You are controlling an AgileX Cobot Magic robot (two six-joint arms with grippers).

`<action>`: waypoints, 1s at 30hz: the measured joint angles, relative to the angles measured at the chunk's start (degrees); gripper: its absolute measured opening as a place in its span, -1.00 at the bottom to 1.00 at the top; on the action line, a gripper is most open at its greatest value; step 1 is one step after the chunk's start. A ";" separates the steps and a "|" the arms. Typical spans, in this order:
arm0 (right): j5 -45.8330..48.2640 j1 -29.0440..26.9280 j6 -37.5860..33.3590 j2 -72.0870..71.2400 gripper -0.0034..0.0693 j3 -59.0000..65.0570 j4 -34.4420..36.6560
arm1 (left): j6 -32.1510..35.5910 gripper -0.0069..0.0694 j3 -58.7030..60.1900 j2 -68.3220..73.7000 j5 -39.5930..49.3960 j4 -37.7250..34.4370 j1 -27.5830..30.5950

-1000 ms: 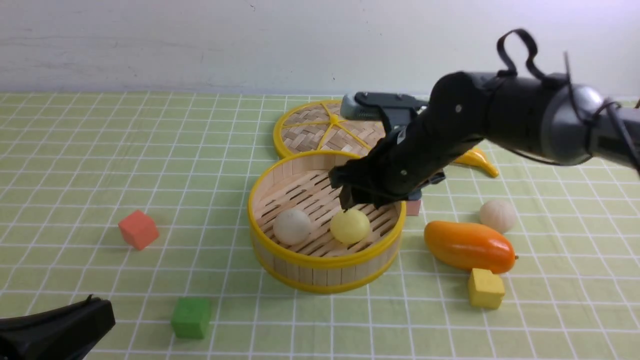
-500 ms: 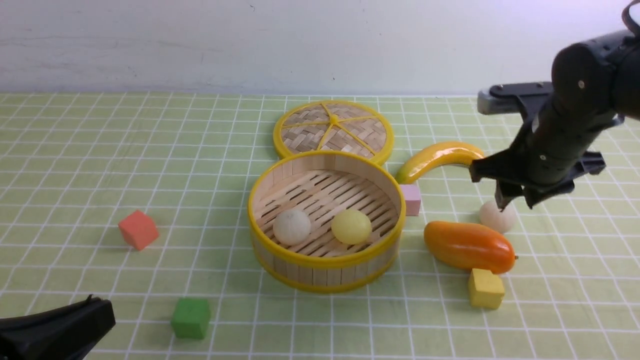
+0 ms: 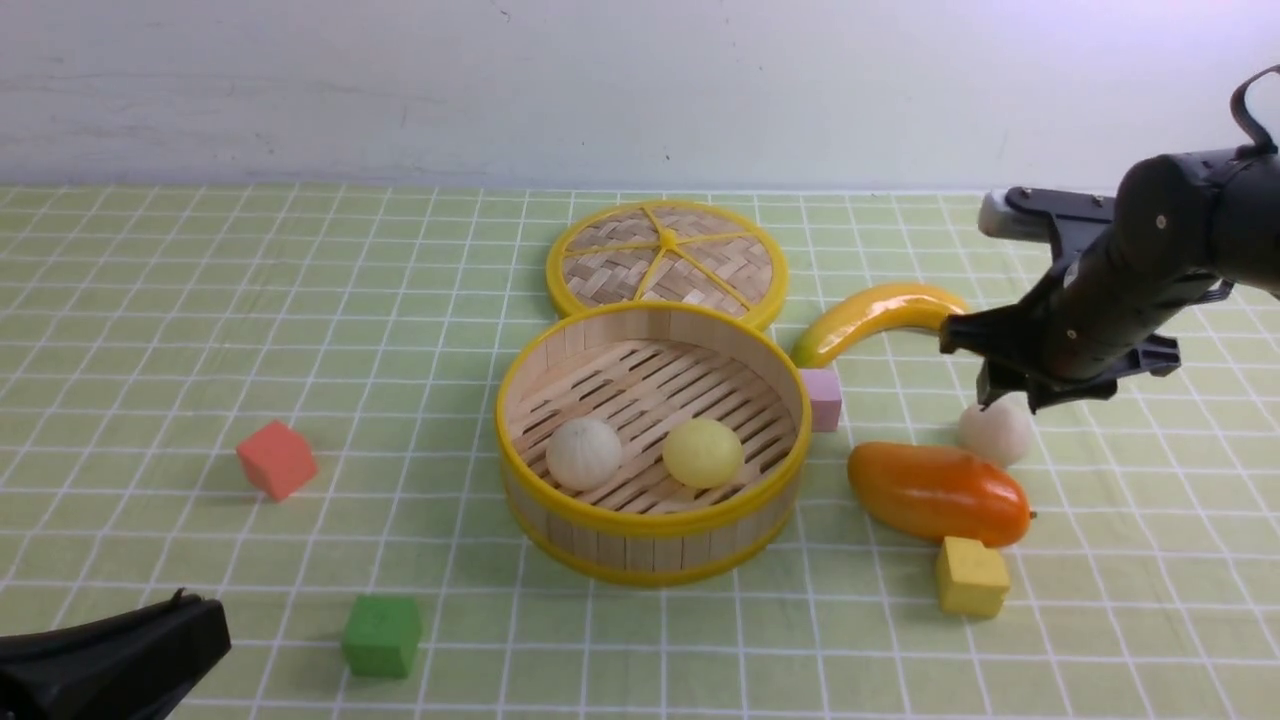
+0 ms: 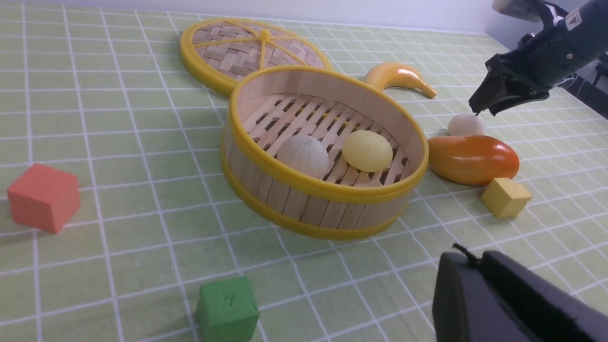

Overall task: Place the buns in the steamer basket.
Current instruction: Use the right arm to grab a steamed stuffed bun, then use the right arm to put the steamed stuffed bun into the steamer

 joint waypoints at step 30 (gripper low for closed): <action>-1.11 4.54 -10.82 -7.24 -0.90 -0.24 5.93 | 0.00 -0.72 0.00 0.00 0.00 0.00 0.00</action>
